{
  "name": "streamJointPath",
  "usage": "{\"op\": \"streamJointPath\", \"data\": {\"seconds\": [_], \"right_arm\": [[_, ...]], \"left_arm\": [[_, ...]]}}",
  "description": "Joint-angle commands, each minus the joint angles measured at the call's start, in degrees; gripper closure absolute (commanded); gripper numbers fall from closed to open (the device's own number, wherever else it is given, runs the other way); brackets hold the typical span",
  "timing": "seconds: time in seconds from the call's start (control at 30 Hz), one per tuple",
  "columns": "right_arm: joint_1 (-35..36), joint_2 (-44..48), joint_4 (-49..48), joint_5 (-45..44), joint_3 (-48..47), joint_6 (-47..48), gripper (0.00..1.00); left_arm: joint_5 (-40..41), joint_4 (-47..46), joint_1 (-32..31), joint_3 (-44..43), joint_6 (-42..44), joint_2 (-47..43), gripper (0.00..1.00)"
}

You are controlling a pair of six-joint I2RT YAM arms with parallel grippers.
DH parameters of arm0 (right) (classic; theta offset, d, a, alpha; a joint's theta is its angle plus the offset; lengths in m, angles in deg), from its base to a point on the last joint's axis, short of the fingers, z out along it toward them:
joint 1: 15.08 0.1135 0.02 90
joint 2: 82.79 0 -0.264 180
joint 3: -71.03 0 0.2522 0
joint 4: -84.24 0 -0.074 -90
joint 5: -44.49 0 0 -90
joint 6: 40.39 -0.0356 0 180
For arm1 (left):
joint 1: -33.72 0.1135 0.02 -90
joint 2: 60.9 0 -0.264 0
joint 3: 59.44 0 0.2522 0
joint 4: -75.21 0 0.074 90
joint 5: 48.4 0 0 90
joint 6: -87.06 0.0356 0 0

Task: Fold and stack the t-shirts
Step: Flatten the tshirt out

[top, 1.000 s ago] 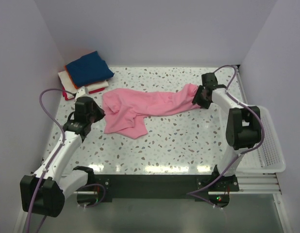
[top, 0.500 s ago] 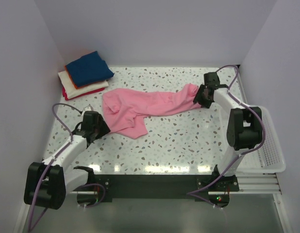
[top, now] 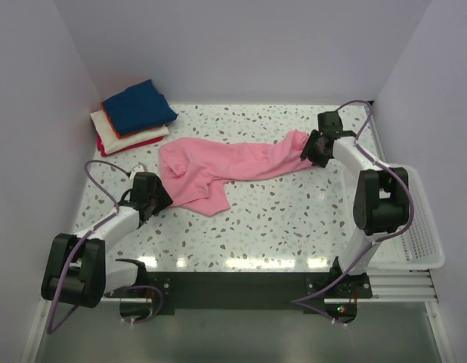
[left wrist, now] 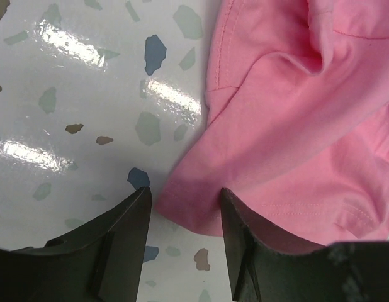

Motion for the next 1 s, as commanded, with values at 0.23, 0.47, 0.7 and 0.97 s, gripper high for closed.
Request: {"op": "streamJointPath", "data": {"seconds": [0.23, 0.47, 0.7, 0.97], "right_arm": [[0.13, 0.76, -0.73, 1.29, -2.10, -0.37, 0.53], [0.13, 0.50, -0.73, 0.59, -2.10, -0.29, 0.53], [-0.84, -0.91, -0.03, -3.01, -2.37, 0.33, 0.53], [-3.04, -3.28, -0.30, -3.01, -2.63, 0.42, 0.54]], "left_arm": [[-1.48, -6.79, 0.38, 1.26, -1.20, 1.00, 0.72], [-4.38, -5.85, 0.38, -0.76, -1.11, 0.12, 1.00], [-2.28, 4.33, 0.47, -9.89, 1.79, -7.70, 1.00], [0.11, 12.78, 4.06, -18.16, 6.45, -13.94, 1.00]]}}
